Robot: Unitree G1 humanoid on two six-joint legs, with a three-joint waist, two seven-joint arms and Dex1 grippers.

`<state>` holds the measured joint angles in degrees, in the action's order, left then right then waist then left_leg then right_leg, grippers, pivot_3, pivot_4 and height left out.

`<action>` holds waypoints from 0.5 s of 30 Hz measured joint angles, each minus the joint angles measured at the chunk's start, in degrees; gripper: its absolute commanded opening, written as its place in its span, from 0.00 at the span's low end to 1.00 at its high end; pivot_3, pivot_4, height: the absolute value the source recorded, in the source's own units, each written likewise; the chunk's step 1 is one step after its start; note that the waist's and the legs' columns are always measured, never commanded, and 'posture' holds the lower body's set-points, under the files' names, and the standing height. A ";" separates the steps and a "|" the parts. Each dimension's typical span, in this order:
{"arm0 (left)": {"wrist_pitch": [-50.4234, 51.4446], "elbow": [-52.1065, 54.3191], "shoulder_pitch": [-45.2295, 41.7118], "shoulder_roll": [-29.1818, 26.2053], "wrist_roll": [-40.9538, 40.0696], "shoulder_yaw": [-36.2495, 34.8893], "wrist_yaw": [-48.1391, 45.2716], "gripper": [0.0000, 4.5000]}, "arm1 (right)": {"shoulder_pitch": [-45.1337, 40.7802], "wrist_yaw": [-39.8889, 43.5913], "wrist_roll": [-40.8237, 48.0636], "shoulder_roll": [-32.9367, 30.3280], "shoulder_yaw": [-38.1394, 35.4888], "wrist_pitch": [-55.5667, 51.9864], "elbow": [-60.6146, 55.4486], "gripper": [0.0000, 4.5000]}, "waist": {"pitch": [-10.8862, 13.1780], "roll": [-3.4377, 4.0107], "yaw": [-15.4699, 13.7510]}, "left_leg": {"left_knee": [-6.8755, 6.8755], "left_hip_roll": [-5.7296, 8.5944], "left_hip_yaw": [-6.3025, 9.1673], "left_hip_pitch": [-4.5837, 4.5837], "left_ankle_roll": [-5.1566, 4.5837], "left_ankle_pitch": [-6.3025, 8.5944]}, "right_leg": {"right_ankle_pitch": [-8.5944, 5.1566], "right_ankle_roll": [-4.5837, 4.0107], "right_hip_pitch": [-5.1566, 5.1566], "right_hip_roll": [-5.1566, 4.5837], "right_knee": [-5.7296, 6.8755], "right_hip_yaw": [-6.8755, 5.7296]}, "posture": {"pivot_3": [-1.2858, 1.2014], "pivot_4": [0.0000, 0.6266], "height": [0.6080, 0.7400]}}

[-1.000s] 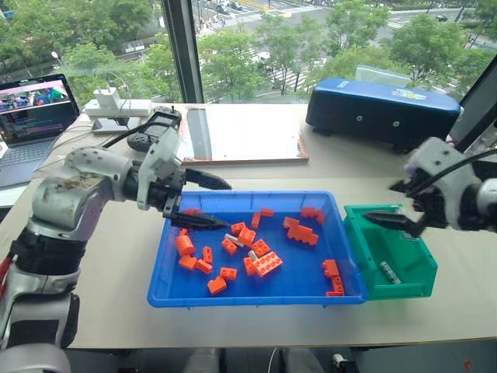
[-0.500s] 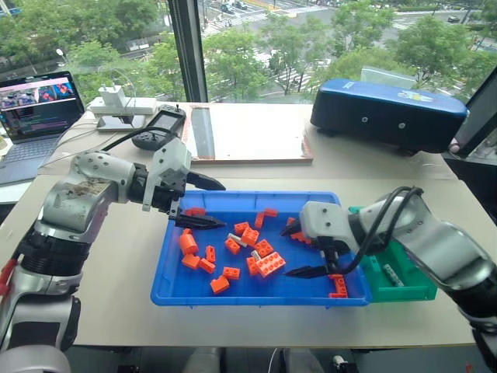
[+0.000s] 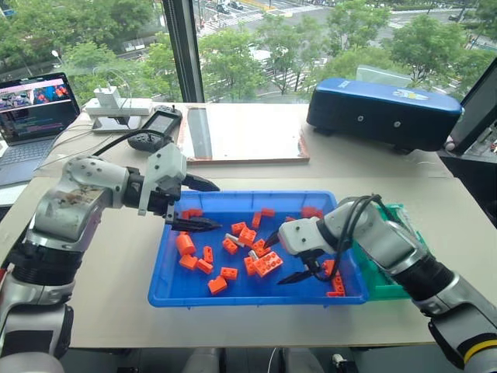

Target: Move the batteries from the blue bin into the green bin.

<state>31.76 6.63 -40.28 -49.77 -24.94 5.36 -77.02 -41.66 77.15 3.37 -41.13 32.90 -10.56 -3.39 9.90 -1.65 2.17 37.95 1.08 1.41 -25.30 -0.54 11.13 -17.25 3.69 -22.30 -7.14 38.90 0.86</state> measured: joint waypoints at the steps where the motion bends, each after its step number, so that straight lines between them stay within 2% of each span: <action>1: 0.03 0.03 0.00 -0.01 0.00 0.00 0.01 1.00 | 0.00 0.06 -0.07 0.04 0.00 0.17 0.18 0.99 | 0.00 0.00 0.00 | 0.00 0.00 0.00 0.00 0.00 0.00 | 0.00 0.00 0.00 0.00 0.00 0.00 | 0.52 0.24 0.94; 4: 0.75 0.32 0.02 -0.17 -0.08 -0.08 0.14 1.00 | -0.02 0.33 -1.70 2.32 0.16 2.43 3.30 0.99 | 0.00 0.00 0.03 | 0.00 -0.01 0.01 0.01 0.01 0.00 | 0.00 0.00 0.00 0.01 0.02 -0.01 | 0.52 0.24 0.94; 5: 0.81 0.33 0.02 -0.16 -0.08 -0.08 0.18 1.00 | -0.01 0.36 -2.11 2.84 0.20 2.85 3.64 0.88 | 0.00 0.00 0.04 | 0.00 -0.01 0.01 0.01 0.00 0.00 | 0.00 0.00 0.00 0.01 0.02 0.00 | 0.52 0.24 0.94; 6: 0.82 0.33 0.02 -0.16 -0.08 -0.08 0.20 1.00 | -0.01 0.41 -2.15 3.14 0.20 3.01 3.73 0.84 | 0.00 0.00 0.05 | 0.00 0.00 0.01 0.01 0.01 0.00 | 0.00 0.00 0.00 0.01 0.02 -0.01 | 0.52 0.24 0.94; 13: 0.82 0.29 0.02 0.01 -0.05 -0.07 0.44 1.00 | 0.45 1.90 -2.16 3.28 -0.02 3.01 3.15 0.30 | 0.00 0.00 0.03 | 0.00 0.00 0.01 0.01 0.01 -0.01 | 0.00 0.00 0.00 0.01 0.02 -0.01 | 0.52 0.24 0.94; 15: 0.82 0.26 0.01 0.18 -0.05 -0.05 0.43 1.00 | 0.47 2.26 -2.12 2.92 -0.30 3.01 2.34 0.30 | 0.00 0.00 0.03 | 0.00 0.00 0.01 0.01 0.01 -0.01 | 0.00 0.00 0.00 0.01 0.02 -0.01 | 0.52 0.24 0.94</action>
<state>32.58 6.90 -40.27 -49.59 -25.00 5.32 -76.59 -41.20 79.41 1.25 -38.20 32.60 -7.55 -1.05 9.90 -1.65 2.20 37.95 1.07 1.42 -25.29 -0.53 11.13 -17.25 3.68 -22.30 -7.13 38.92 0.85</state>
